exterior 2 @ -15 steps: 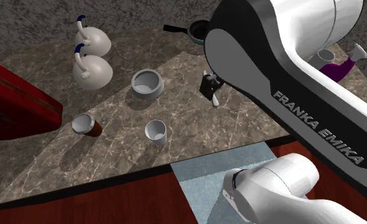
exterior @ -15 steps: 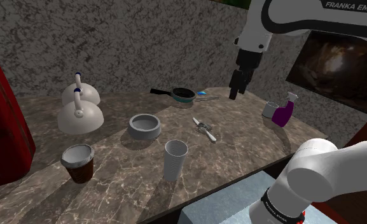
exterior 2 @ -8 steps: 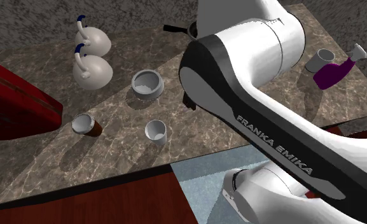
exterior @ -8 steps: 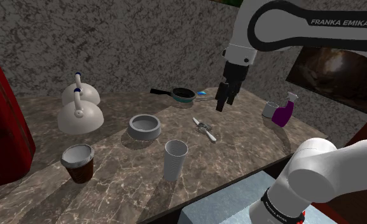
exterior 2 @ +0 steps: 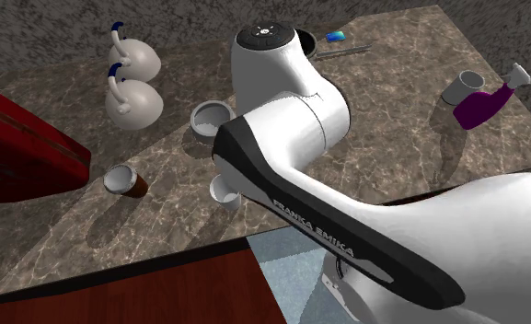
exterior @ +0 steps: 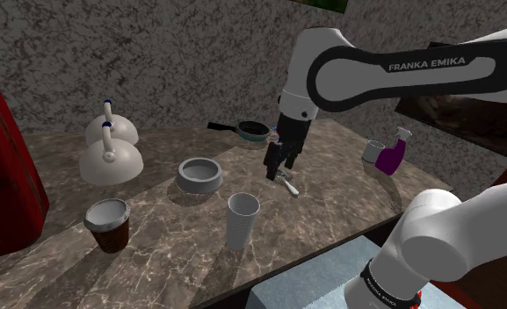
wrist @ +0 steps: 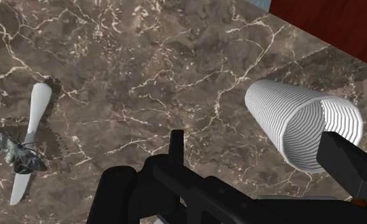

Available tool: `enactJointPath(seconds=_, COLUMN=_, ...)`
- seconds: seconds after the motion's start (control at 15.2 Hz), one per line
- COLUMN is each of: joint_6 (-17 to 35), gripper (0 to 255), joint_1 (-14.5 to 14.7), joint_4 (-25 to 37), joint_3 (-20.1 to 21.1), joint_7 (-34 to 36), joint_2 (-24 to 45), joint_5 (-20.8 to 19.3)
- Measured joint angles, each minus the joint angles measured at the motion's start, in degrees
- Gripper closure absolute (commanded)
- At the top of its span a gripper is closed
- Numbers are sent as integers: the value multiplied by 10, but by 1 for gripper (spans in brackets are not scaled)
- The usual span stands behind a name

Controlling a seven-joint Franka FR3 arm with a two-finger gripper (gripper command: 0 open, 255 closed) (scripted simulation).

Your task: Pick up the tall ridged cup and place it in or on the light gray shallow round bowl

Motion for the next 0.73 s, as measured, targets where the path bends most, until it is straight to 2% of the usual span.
enactJointPath(seconds=0.33, joint_6=92, gripper=0, joint_1=18, joint_4=-11, joint_3=44, joint_7=37, joint_2=68, joint_5=30)
enactJointPath(seconds=0.73, joint_6=146, gripper=0, joint_1=23, joint_4=-25, joint_3=63, joint_7=48, joint_2=103, joint_5=39)
